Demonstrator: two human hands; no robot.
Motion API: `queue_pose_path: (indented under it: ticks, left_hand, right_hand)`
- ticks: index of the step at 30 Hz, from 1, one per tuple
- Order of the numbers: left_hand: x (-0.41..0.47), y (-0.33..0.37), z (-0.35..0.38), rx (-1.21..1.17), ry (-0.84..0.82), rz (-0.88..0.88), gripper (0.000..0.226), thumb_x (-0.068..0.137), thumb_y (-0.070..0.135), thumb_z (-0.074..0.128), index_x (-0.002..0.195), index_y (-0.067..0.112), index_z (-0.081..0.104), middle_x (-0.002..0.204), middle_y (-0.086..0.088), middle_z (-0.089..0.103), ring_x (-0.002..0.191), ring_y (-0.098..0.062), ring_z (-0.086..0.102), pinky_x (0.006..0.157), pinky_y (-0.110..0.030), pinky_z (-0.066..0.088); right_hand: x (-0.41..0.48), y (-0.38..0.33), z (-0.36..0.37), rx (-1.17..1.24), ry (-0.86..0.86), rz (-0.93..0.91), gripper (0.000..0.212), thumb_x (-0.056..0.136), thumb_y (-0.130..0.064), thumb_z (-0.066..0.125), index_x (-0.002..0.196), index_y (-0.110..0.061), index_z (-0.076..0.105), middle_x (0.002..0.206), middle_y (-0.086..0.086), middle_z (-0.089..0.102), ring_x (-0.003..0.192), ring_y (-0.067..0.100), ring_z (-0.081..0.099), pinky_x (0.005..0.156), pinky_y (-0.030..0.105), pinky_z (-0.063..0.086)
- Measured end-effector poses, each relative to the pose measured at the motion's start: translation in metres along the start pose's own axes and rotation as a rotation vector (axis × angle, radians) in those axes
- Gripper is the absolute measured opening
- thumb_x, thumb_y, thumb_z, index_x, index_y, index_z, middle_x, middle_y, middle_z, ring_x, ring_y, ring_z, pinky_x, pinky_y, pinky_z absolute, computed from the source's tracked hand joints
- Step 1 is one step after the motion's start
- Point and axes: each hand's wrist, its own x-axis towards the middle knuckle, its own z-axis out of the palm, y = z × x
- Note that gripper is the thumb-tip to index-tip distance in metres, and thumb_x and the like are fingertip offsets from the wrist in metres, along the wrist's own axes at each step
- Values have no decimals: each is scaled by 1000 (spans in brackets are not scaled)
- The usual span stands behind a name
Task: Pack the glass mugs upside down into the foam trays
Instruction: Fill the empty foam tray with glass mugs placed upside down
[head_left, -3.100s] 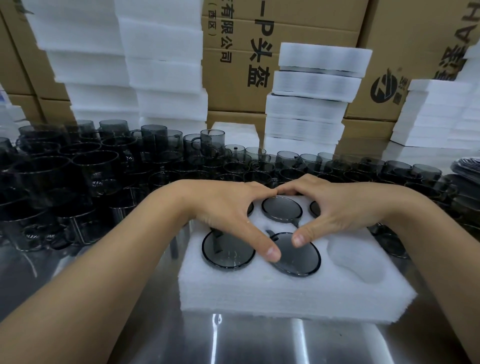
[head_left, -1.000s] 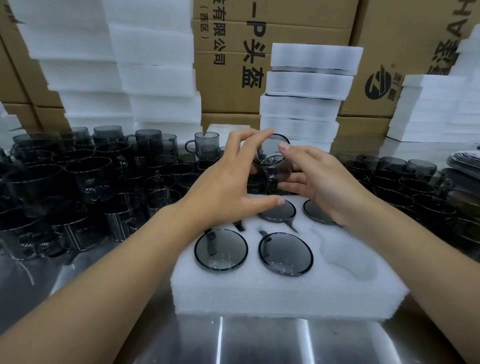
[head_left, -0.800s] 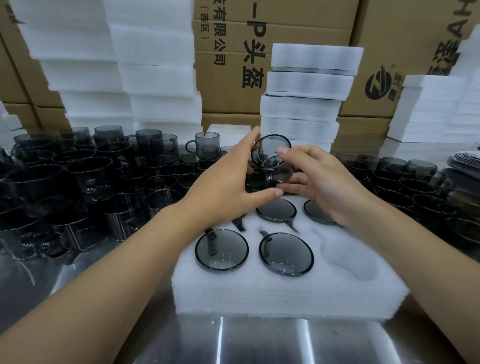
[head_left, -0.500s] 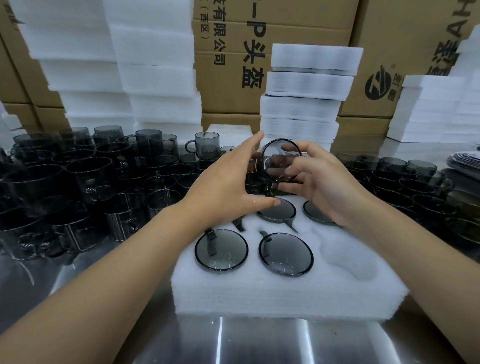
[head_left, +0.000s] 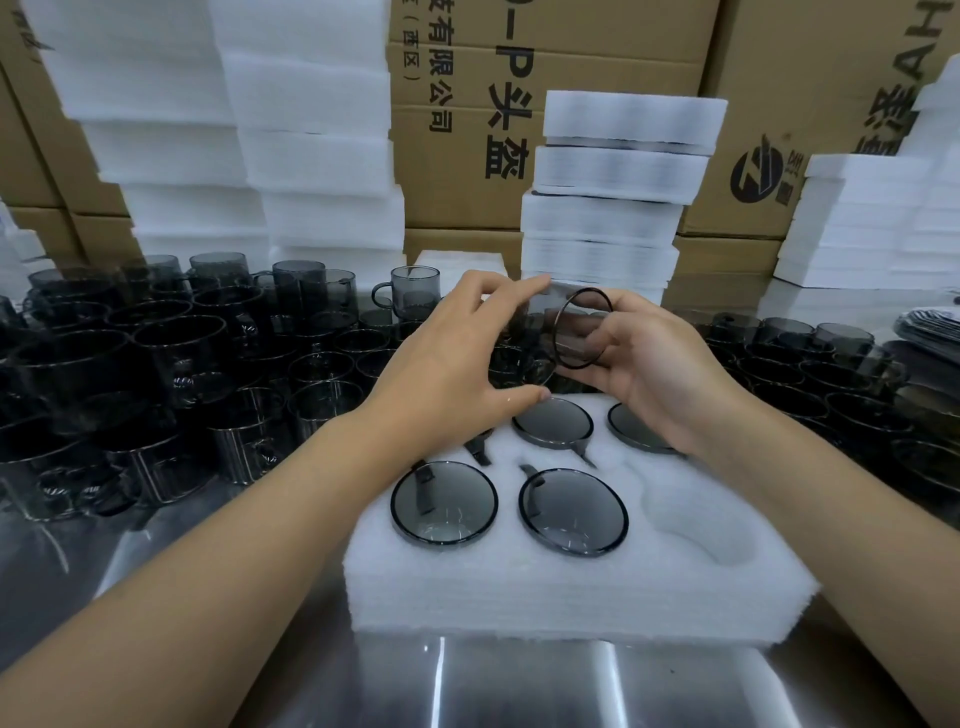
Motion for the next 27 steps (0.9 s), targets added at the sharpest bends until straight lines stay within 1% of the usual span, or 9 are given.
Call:
queue_pose_path:
  ticks: [5,8,10,12,15,17,21,24,27]
  left_hand:
    - [1,0,1,-77,40,-34,56,89,30,65,141,24,45,119,15,40,97,-4,51,89,-28,50]
    - [2,1,1,-60,37,-44,45,96,24,55,139,18,49,120,8,50,98,-11,55,91,-31,48]
    - [4,0,1,-52,54,-53,39,98,21,49,137,15,52,114,3,57,100,-14,54,90,-27,43]
    - [4,0,1,-53,77,-72,34,100,20,46,132,15,56,100,6,56,93,-13,51,80,-20,36]
    - [4,-1,0,-67,81,-134,29,101,22,40,118,15,62,93,3,61,88,-15,53,77,-28,39]
    - [4,-1,0,-58,69,-179,31,102,25,37,110,13,64,97,-3,65,92,-20,57,82,-39,44]
    - [5,-3,2,-4,54,-247,34,103,28,34,99,8,62,91,-6,65,87,-25,58,79,-44,46]
    - [5,-4,2,2,39,-285,36,103,29,33,96,7,60,91,-7,65,88,-27,59,80,-45,47]
    - [5,-2,0,-24,43,-304,36,103,29,32,99,9,61,92,-3,67,91,-25,61,81,-45,47]
  right_hand:
    - [1,0,-1,-3,41,0,31,86,13,40,97,-12,54,94,12,65,82,27,68,68,31,59]
    - [-1,0,0,-68,12,-12,33,87,11,42,100,-15,57,87,8,67,76,27,69,65,30,58]
    - [-1,0,0,-107,-10,-33,27,89,4,46,102,-17,58,83,5,67,76,27,69,64,29,57]
    - [-2,1,0,-129,-34,-46,17,92,-6,51,102,-18,59,79,2,69,75,25,69,65,28,57]
    - [-4,0,1,-155,-52,-49,14,96,-24,52,99,-17,63,76,-3,73,75,24,70,65,27,56]
    - [-4,0,2,-159,-56,-38,22,97,-31,49,99,-15,65,81,0,75,74,24,70,65,27,56]
    - [-5,-2,3,-155,-61,-32,26,98,-31,49,104,-12,66,91,5,74,74,25,70,63,26,55]
    - [-5,-1,2,-225,-39,-33,30,94,-28,56,118,-12,61,106,8,70,75,23,68,59,26,53]
    - [-6,-1,0,-455,5,-114,42,81,-43,66,119,-26,62,108,-6,66,80,9,64,60,23,50]
